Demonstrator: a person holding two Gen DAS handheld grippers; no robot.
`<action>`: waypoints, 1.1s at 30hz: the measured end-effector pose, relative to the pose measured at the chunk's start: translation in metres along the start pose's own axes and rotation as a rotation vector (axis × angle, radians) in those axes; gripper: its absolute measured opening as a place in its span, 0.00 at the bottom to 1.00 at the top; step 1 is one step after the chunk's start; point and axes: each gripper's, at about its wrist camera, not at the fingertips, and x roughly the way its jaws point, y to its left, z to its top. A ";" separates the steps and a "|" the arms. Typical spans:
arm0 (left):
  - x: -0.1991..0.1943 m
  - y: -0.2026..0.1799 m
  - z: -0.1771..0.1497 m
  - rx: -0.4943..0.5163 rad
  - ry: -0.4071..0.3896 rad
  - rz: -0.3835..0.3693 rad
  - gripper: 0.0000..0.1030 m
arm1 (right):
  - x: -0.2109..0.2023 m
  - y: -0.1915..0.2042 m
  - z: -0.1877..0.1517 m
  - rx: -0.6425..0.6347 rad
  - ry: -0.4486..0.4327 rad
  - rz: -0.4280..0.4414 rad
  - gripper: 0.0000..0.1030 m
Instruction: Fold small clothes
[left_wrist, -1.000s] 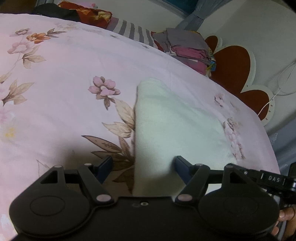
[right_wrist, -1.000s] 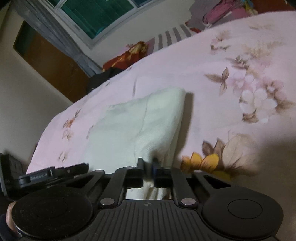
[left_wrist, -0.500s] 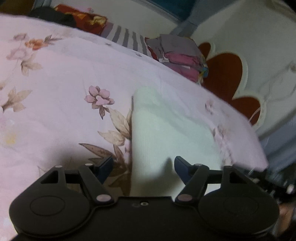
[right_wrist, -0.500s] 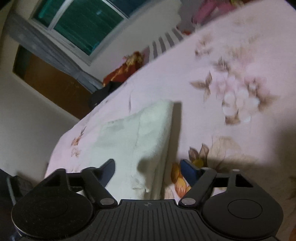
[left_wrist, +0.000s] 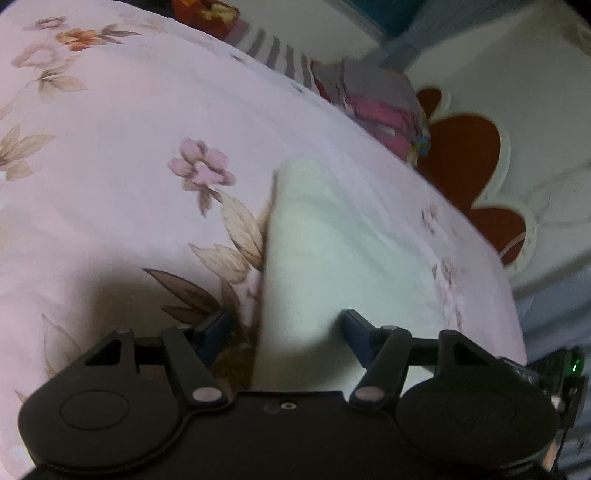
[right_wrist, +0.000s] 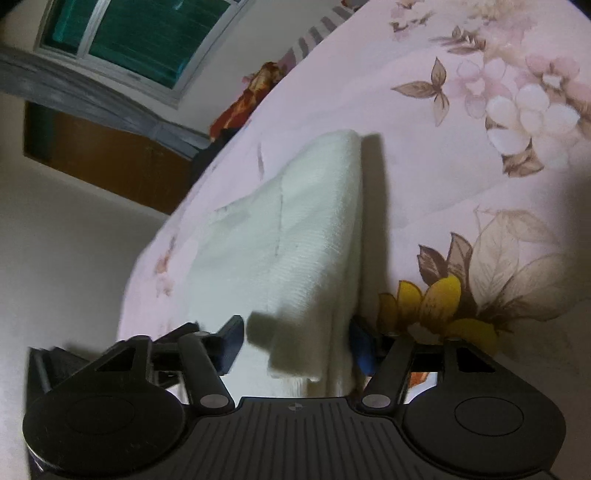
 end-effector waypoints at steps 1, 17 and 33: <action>0.002 -0.005 0.000 0.021 0.018 0.003 0.63 | -0.001 -0.001 0.000 -0.008 -0.003 -0.010 0.50; -0.042 -0.038 -0.002 0.301 -0.097 -0.022 0.26 | -0.012 0.088 -0.041 -0.278 -0.146 -0.184 0.28; -0.170 0.123 0.048 0.236 -0.163 0.036 0.26 | 0.128 0.241 -0.113 -0.414 -0.087 -0.111 0.28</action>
